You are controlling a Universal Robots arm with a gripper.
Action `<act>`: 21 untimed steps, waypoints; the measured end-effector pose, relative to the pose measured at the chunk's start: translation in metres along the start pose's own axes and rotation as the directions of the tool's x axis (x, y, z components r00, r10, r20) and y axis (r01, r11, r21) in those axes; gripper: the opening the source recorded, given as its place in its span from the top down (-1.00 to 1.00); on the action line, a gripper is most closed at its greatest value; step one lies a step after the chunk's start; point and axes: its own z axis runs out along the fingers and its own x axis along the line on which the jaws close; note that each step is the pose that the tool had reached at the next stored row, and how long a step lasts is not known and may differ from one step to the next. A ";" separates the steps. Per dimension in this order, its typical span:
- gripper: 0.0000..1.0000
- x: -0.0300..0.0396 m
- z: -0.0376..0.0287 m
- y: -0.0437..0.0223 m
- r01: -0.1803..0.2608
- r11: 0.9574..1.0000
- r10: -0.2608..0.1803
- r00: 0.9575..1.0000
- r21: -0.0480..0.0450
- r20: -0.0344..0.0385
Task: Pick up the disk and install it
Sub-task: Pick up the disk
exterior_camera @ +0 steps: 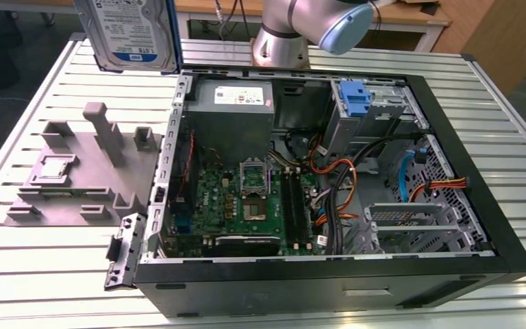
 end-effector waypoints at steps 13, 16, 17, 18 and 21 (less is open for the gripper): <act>0.26 0.0192 0.0019 -0.0148 0.000 1.000 0.000 1.000 0.000 -0.004; 0.26 0.0192 0.0022 -0.0258 0.000 1.000 0.000 1.000 0.000 -0.004; 0.26 0.0191 0.0021 -0.0272 0.000 1.000 0.000 1.000 0.000 -0.004; 0.26 0.0192 0.0022 -0.0273 0.000 1.000 0.000 1.000 0.000 -0.004; 0.26 0.0191 0.0022 -0.0278 0.000 1.000 0.000 1.000 0.000 -0.004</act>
